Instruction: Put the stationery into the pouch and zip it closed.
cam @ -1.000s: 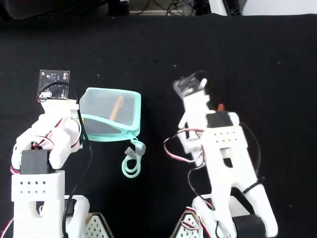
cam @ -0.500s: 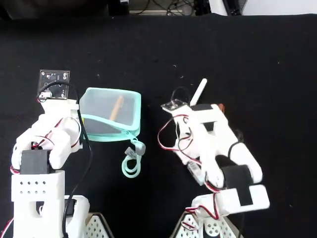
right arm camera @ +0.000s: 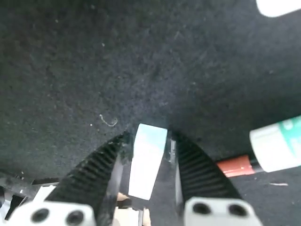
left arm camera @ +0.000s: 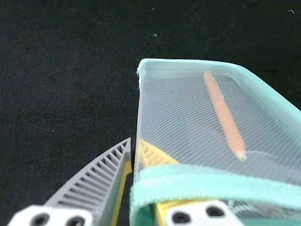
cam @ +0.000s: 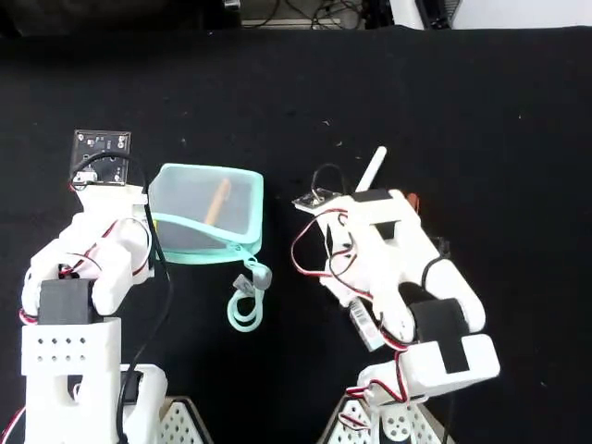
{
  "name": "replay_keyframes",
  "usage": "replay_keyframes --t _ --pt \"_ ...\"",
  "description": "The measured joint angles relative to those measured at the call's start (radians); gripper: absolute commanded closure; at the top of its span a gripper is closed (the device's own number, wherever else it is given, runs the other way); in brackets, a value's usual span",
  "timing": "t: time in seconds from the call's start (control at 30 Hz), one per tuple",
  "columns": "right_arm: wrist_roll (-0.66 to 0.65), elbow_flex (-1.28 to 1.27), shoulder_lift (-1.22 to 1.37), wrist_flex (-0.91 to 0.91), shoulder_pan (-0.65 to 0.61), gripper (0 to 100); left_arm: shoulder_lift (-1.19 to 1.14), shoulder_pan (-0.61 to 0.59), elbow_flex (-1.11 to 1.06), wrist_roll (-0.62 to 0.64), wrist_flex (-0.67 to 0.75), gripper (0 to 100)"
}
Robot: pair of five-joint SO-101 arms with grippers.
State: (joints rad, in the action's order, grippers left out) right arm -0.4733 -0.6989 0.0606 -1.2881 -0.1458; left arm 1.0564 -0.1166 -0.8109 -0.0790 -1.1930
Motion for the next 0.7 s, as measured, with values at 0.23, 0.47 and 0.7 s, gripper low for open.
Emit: replay_keyframes --t 0.23,0.47,0.7 --pt "0.002 -0.002 0.0 0.014 0.003 97.8 0.0 0.0 0.0 0.0 0.0 97" --pt "0.002 -0.02 -0.149 0.014 0.008 98.6 0.0 0.0 0.0 0.0 0.0 97" --pt "0.0 -0.02 -0.606 -0.132 0.008 98.6 0.0 0.0 0.0 0.0 0.0 97"
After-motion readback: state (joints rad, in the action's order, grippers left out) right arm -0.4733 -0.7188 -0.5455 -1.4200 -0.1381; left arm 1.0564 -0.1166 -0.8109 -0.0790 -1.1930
